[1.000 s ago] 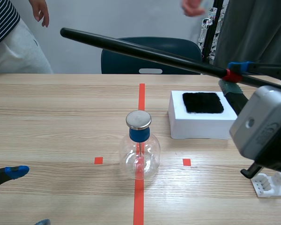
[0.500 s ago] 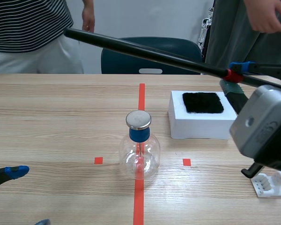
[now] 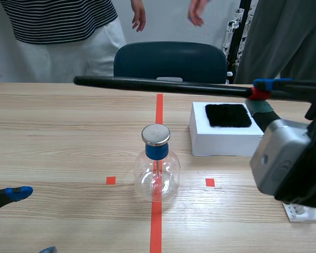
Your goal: Do the electroscope experiment. rub the rod on the fur
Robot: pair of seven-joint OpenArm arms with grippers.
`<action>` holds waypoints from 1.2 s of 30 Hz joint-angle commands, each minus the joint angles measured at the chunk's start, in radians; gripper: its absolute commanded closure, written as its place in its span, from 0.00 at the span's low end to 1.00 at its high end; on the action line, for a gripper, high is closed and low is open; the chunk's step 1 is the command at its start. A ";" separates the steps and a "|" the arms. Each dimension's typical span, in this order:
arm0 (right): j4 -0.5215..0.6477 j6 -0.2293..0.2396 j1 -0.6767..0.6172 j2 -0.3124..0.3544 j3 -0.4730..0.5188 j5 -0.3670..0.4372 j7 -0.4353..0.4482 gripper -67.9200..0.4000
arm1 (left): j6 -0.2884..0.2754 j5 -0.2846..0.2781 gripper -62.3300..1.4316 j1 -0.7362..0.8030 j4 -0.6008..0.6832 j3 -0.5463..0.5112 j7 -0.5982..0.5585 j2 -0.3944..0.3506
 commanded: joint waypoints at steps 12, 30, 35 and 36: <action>0.012 -0.043 0.133 0.151 0.021 -0.014 -0.261 0.99 | -0.003 -0.013 0.00 0.005 0.015 -0.011 -0.046 -0.003; -0.298 -0.042 0.468 0.330 0.006 -0.346 -0.438 0.99 | -0.003 -0.013 0.00 0.005 0.015 -0.011 -0.046 -0.003; -0.415 -0.042 0.565 0.338 -0.067 -0.441 -0.439 0.99 | -0.003 -0.013 0.00 0.005 0.015 -0.011 -0.046 -0.003; -0.433 -0.042 0.581 0.338 -0.080 -0.452 -0.439 0.99 | -0.003 -0.013 0.00 0.005 0.015 -0.011 -0.046 -0.003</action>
